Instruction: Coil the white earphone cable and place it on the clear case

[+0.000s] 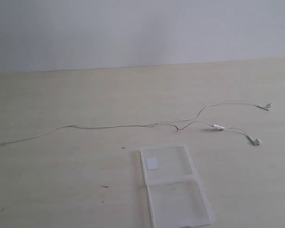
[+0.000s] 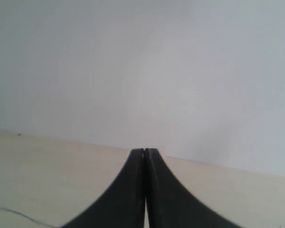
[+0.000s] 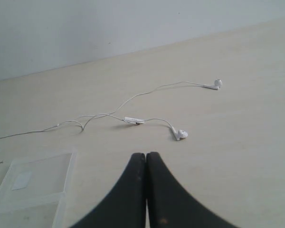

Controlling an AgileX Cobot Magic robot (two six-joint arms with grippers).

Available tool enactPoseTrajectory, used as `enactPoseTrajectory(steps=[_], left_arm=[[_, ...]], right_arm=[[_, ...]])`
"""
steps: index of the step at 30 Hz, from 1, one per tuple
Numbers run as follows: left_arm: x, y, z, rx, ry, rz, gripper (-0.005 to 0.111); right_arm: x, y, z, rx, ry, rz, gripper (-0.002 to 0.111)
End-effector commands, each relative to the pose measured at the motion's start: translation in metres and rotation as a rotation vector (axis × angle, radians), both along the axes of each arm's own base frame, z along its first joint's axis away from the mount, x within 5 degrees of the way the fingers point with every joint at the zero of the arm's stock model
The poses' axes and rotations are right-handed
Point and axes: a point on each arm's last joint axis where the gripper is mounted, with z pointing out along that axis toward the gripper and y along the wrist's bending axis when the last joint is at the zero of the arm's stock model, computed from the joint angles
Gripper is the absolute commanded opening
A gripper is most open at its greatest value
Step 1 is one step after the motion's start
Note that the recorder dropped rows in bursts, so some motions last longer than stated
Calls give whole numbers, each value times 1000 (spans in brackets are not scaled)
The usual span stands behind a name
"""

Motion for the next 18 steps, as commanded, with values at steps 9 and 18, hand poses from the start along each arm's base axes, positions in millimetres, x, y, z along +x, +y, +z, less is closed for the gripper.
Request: enactPoseTrajectory(steps=[9, 18], left_arm=[[111, 5, 75, -73, 51, -173, 0], [277, -1, 106, 287, 405, -397, 0]], right_arm=[[0, 0, -1, -5, -7, -6, 0], [0, 0, -1, -1, -6, -6, 0]])
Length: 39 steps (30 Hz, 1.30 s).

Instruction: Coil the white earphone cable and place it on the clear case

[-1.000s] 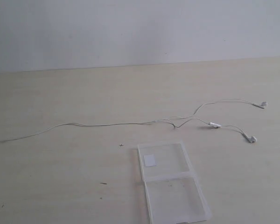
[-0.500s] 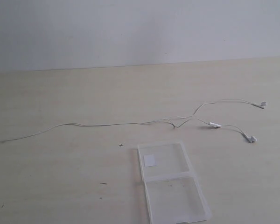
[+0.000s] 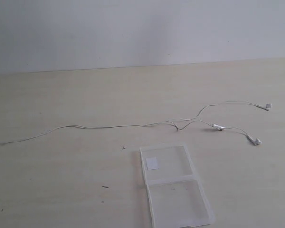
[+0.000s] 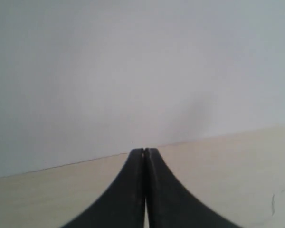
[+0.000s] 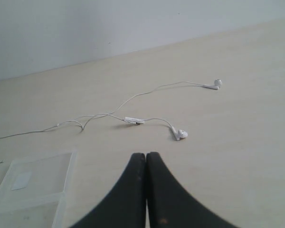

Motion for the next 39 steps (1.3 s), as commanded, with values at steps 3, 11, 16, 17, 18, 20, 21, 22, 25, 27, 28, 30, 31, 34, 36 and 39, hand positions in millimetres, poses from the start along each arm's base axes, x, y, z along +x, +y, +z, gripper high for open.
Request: enactPoseTrajectory(steps=[3, 11, 16, 17, 18, 20, 21, 22, 25, 27, 28, 30, 31, 34, 36, 39], left_arm=[[102, -14, -12, 202, 239, -370, 0], [170, 7, -81, 333, 474, -612, 0], [198, 20, -139, 498, 591, -717, 0], [202, 17, -150, 519, 601, -761, 0], [205, 15, -158, 539, 605, -800, 0], [211, 9, -176, 589, 620, -881, 0], [214, 7, -184, 596, 629, -895, 0], [218, 4, -191, 602, 630, -903, 0], [228, -6, -210, 598, 634, -908, 5], [236, -13, -227, 617, 629, -914, 21], [240, -16, -239, 649, 614, -948, 33], [244, -19, -254, 669, 592, -1007, 45], [246, -21, -261, 666, 578, -1033, 45], [252, -23, -282, 697, 545, -1076, 44], [257, -26, -296, 700, 543, -1055, 44], [261, -34, -316, 706, 556, -1059, 44]], right_arm=[[0, 0, -1, -6, -7, -6, 0], [0, 0, -1, -6, -7, -6, 0], [0, 0, -1, -4, -7, -6, 0], [0, 0, -1, -4, -7, -6, 0], [0, 0, -1, -4, -7, -6, 0], [0, 0, -1, -4, -7, -6, 0], [0, 0, -1, -4, -7, -6, 0], [0, 0, -1, -4, -7, -6, 0], [0, 0, -1, -2, -6, -6, 0], [0, 0, -1, -2, -6, -6, 0], [0, -1, -1, -8, -7, -6, 0], [0, -1, -1, -8, -7, -6, 0], [0, -1, -1, -8, -7, -6, 0], [0, -1, -1, -7, -7, -7, 0], [0, -1, -1, -7, -7, -7, 0], [0, 0, -1, -5, -7, -6, 0]])
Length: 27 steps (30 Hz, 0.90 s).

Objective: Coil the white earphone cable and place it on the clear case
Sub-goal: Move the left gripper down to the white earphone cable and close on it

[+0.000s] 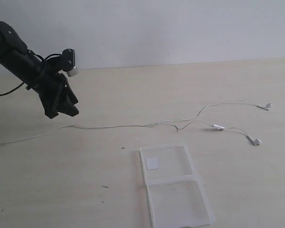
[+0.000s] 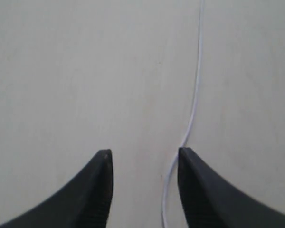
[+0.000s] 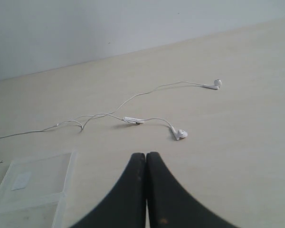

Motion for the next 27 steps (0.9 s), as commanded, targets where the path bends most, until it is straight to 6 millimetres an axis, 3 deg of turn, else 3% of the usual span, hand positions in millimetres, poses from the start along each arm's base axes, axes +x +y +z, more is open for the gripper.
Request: enactPoseTrajectory(steps=[1, 7, 27], left_arm=[[5, -13, -18, -1, -4, -8, 44], [5, -15, -33, 64, 6, -49, 44], [-1, -12, -44, 102, 73, -102, 44]], right_arm=[[0, 0, -1, -5, -7, -6, 0], [0, 0, -1, -3, -6, -6, 0], [0, 0, -1, -5, -7, -6, 0]])
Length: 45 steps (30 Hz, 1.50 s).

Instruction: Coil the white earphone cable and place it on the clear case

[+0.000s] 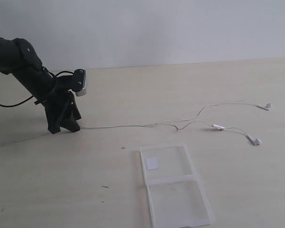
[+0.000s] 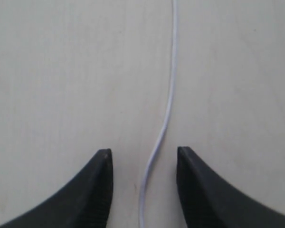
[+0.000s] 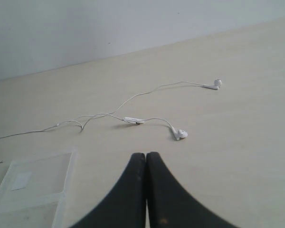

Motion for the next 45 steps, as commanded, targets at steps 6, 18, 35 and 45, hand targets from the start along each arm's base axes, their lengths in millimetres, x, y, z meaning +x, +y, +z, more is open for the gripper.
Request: enactPoseTrajectory(steps=[6, 18, 35, 45], left_arm=[[0, 0, -4, 3, 12, -8, 44], [-6, -2, -9, -11, 84, -26, 0], [-10, 0, 98, -195, -60, 187, 0], [-39, 8, 205, -308, -294, 248, 0]], right_arm=[[0, 0, -1, -3, -6, -6, 0], [0, -1, -1, -6, -7, -6, 0], [0, 0, -1, -4, -7, -6, 0], [0, -1, -1, -6, -7, -6, 0]])
